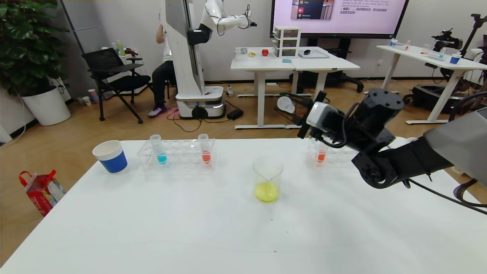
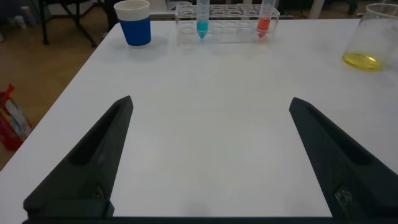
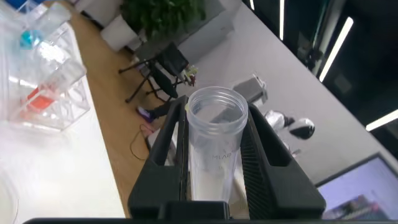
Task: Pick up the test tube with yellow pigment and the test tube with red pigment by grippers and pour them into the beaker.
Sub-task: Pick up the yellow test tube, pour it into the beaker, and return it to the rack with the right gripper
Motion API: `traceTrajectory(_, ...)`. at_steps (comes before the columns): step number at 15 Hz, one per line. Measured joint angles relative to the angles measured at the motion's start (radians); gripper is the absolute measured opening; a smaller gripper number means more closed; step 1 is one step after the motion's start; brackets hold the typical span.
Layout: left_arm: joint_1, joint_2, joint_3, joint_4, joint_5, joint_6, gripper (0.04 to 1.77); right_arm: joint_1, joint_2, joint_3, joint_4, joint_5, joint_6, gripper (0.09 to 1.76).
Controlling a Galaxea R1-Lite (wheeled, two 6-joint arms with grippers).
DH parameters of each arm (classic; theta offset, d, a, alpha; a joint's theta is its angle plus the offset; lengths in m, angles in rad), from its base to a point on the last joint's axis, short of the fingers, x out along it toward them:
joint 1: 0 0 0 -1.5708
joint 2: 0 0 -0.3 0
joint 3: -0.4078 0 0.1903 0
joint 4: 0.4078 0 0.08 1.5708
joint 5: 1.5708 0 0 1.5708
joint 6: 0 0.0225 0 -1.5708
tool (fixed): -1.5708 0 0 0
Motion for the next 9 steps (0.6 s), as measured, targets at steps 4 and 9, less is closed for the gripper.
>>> traceTrajectory(4,0.000,0.000,0.000,-0.001,0.000,0.000,1.75,0.009,-0.030,0.027,0.004,-0.336,0.351,0.51)
traceTrajectory(9,0.000,0.000,0.000,0.000,0.000,0.000,1.75,0.028,-0.127,0.040,0.291,-0.584,0.667,0.51)
